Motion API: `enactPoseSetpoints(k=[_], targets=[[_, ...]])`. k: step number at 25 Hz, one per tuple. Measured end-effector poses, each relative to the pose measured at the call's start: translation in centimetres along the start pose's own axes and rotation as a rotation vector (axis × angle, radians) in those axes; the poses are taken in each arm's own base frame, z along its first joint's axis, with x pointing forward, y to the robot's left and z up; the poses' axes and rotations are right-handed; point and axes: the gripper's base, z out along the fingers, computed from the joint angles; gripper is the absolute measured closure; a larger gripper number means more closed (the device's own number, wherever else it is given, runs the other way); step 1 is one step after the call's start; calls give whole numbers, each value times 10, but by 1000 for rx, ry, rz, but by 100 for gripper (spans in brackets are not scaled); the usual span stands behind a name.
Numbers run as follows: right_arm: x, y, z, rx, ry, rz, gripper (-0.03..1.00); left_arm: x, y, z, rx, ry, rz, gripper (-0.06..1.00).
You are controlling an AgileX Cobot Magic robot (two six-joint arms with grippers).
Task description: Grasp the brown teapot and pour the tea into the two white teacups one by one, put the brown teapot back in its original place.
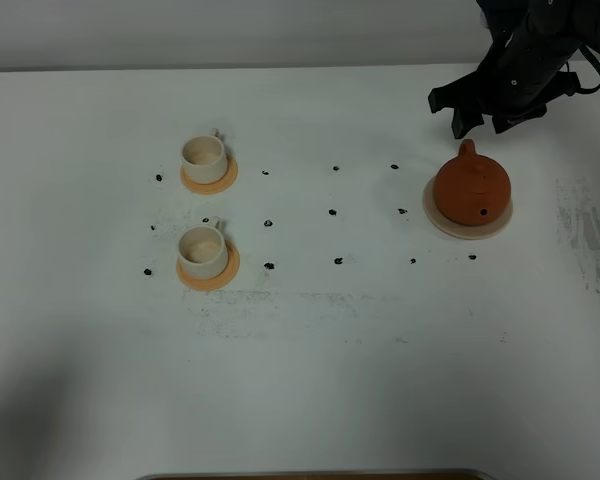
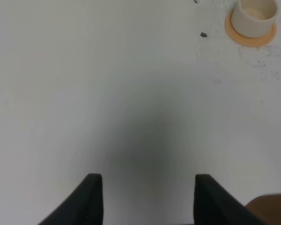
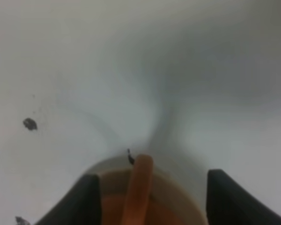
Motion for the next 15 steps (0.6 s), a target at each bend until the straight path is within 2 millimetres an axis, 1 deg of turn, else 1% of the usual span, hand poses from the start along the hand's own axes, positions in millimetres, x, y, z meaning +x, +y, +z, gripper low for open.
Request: enactPoseSetpoints(k=[7,9,12,15], targets=[[-1,3,0,-32,-6,20,46,0,0,0,-1,0,0,48],[0,3,4,-33,1,21,46,0,1,0,-6,0,3,48],[3,2,19,-36,30,24,46,0,1,0,-6,0,3,48],[5,1,27,-37,44,22,46,0,1,0,-11,0,6,48]])
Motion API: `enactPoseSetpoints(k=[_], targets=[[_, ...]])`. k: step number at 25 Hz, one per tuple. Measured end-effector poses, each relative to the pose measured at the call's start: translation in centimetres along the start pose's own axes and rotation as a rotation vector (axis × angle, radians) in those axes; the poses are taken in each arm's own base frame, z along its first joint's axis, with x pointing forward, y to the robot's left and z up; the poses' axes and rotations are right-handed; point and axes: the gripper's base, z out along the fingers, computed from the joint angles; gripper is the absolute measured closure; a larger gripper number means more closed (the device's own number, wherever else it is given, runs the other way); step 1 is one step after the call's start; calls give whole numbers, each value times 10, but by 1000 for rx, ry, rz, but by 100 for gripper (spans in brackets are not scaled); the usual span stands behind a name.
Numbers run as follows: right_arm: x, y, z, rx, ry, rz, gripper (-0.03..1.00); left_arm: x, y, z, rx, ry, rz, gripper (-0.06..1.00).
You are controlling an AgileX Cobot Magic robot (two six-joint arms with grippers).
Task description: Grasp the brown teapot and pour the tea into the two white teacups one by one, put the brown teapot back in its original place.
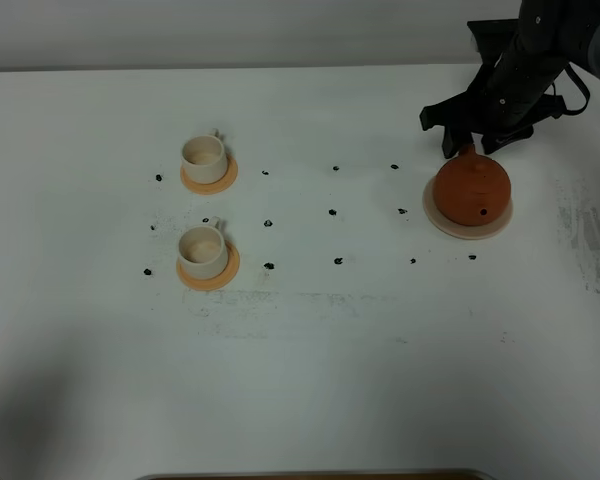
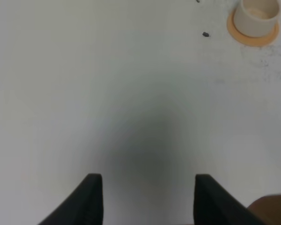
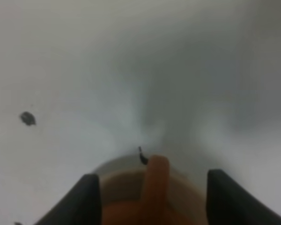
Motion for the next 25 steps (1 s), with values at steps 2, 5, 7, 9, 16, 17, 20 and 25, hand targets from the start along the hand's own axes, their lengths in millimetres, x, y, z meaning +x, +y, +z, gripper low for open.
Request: enactPoseSetpoints(k=[2,5,7,9,16,17,20,25], targets=[[-1,0,0,4,-6,-5,46,0,0,0,-3,0,2,48],[-1,-3,0,28,-14,-25,46,0,1,0,-6,0,4,48],[-1,-4,0,48,-14,-40,46,0,0,0,-5,0,4,48],[-1,-5,0,59,-14,-48,46,0,1,0,-6,0,4,48],[-1,-9,0,97,-10,-73,46,0,1,0,-6,0,4,48],[-1,-9,0,104,-9,-78,46,0,1,0,-6,0,4,48],[-1,-10,0,114,-7,-86,46,0,1,0,-6,0,4,48],[-1,-11,-1,127,-5,-93,46,0,1,0,-6,0,4,48]])
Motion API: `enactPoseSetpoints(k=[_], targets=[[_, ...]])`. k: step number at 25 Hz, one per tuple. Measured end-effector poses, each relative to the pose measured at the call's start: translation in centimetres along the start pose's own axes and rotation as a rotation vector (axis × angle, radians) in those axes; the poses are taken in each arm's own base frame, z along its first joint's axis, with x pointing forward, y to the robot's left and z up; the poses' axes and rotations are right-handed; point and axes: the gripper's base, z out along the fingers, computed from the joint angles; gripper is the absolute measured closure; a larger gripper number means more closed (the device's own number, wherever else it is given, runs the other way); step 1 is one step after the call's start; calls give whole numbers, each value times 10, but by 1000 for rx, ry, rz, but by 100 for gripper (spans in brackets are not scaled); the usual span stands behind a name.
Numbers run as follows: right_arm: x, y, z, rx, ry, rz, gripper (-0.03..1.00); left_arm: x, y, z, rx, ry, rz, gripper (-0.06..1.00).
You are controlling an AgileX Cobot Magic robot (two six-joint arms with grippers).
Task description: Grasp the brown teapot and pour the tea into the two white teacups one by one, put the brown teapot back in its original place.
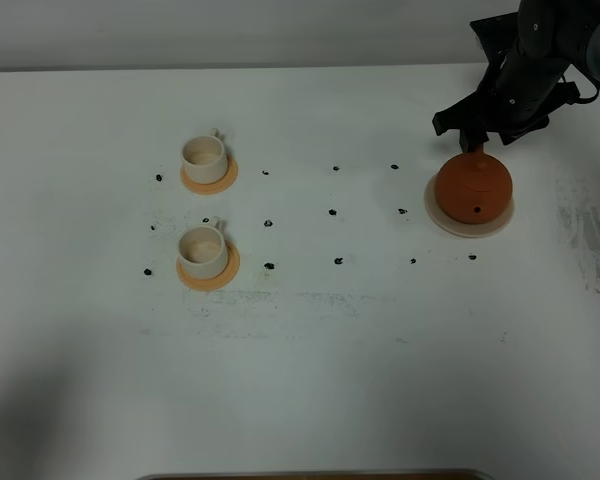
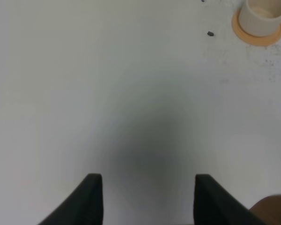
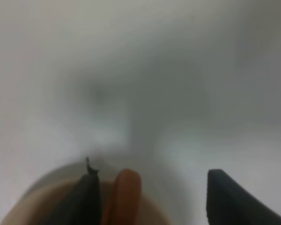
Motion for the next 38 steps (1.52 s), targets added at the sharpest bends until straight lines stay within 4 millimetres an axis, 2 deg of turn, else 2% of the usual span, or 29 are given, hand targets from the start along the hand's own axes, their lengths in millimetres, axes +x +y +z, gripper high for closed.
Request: enactPoseSetpoints(k=[38], targets=[[3,-13,-5,140,43,-59,46,0,0,0,0,0,-1,48]])
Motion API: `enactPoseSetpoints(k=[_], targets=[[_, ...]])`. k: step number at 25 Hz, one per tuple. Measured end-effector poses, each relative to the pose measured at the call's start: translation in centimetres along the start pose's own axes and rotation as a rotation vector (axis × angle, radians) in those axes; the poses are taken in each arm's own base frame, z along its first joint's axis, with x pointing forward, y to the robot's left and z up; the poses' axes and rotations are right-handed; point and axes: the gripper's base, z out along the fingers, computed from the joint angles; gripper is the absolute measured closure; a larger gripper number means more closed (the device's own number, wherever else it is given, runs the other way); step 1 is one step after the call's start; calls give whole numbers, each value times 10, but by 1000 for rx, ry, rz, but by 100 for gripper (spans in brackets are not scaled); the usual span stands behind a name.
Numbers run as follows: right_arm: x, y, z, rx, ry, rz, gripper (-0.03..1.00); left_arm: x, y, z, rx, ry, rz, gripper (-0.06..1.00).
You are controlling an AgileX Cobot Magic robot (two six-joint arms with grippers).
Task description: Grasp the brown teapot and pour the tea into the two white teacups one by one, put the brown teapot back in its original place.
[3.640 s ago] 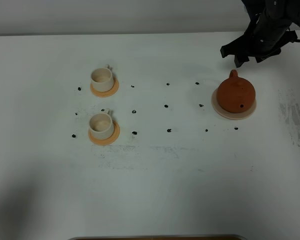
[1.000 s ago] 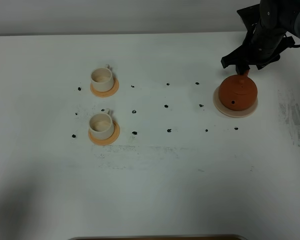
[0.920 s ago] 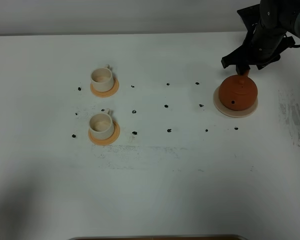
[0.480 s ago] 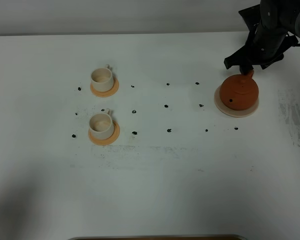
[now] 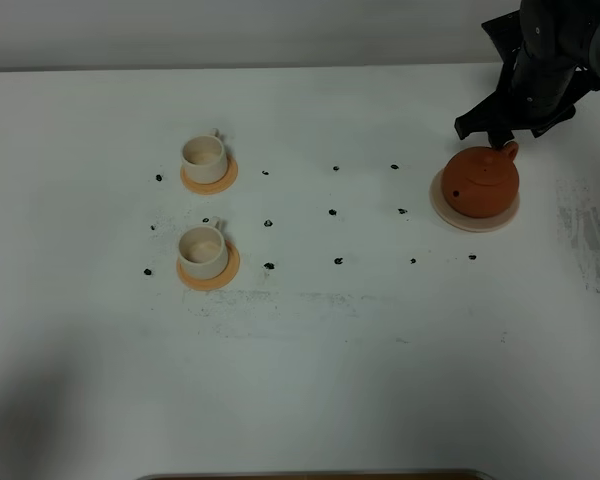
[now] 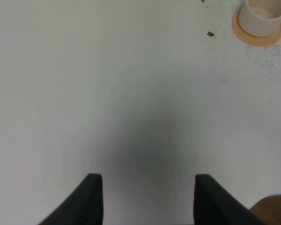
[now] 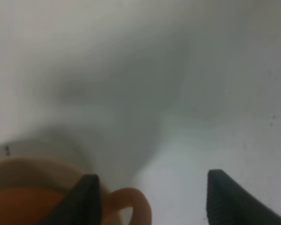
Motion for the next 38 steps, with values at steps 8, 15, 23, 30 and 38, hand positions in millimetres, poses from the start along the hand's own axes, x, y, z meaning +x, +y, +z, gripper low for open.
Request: enactPoseSetpoints(k=[8,15,23,30,38], targets=[[2,-4,-2,37,16,1,46,0,0,0,0,0,0,48],[-3,-6,-22,34,-41,17,46,0,0,0,0,0,0,48],[-18,-10,-68,-5,-259,79,46,0,0,0,-1,0,0,48],[-32,-9,-132,-109,-568,129,46,0,0,0,-1,0,0,48],[-4,-7,-150,-55,-735,107,46,0,0,0,-1,0,0,48]])
